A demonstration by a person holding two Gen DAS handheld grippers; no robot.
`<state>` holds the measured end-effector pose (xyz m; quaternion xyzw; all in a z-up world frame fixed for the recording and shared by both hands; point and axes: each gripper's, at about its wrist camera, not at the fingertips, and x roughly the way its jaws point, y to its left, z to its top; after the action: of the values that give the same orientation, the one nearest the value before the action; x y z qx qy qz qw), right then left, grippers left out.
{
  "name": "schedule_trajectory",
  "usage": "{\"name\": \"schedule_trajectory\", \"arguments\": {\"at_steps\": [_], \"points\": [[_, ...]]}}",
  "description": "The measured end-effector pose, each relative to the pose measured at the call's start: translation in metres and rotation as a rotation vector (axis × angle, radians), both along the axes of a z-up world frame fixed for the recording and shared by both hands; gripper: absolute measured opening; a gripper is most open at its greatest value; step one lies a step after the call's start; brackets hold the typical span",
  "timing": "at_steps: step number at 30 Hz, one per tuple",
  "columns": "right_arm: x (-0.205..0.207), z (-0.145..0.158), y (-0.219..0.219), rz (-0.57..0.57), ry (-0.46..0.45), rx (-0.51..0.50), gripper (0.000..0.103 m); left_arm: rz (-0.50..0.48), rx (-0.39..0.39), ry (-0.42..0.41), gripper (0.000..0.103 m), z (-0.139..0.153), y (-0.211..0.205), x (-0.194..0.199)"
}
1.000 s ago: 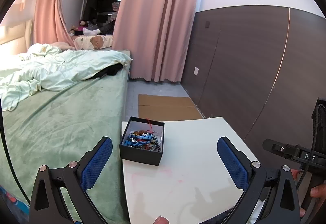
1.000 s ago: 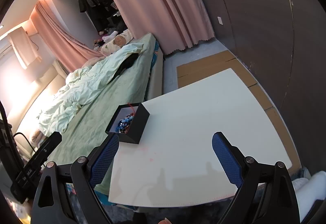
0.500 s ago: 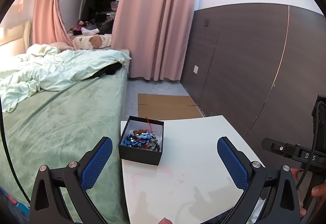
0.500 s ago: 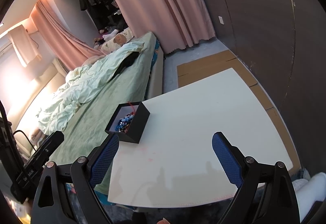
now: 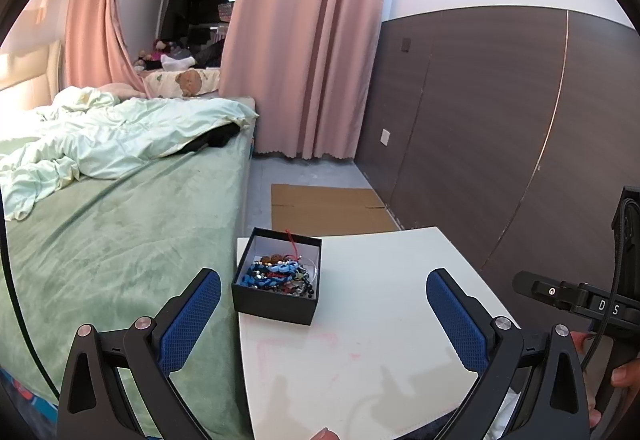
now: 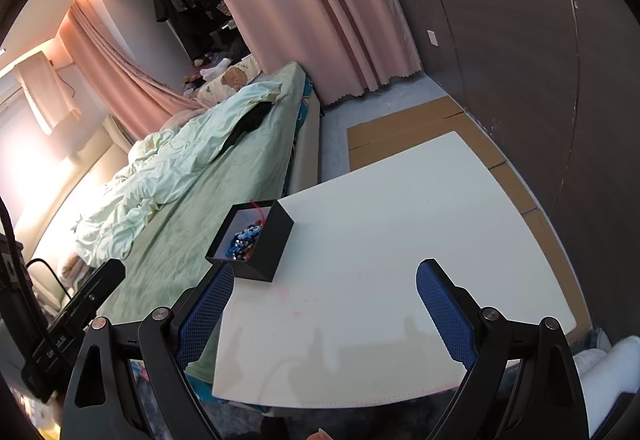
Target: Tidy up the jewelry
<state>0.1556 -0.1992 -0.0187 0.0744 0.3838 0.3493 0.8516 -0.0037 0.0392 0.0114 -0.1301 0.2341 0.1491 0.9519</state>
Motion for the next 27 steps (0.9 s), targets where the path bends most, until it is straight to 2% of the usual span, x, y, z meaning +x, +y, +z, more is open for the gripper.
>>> {"name": "schedule_trajectory", "arguments": {"at_steps": [27], "points": [[-0.0001, 0.0003, 0.0001, -0.001, 0.001, -0.001, 0.093, 0.006, 0.007, 0.004, 0.103, -0.0014, -0.0024, -0.0002]]}}
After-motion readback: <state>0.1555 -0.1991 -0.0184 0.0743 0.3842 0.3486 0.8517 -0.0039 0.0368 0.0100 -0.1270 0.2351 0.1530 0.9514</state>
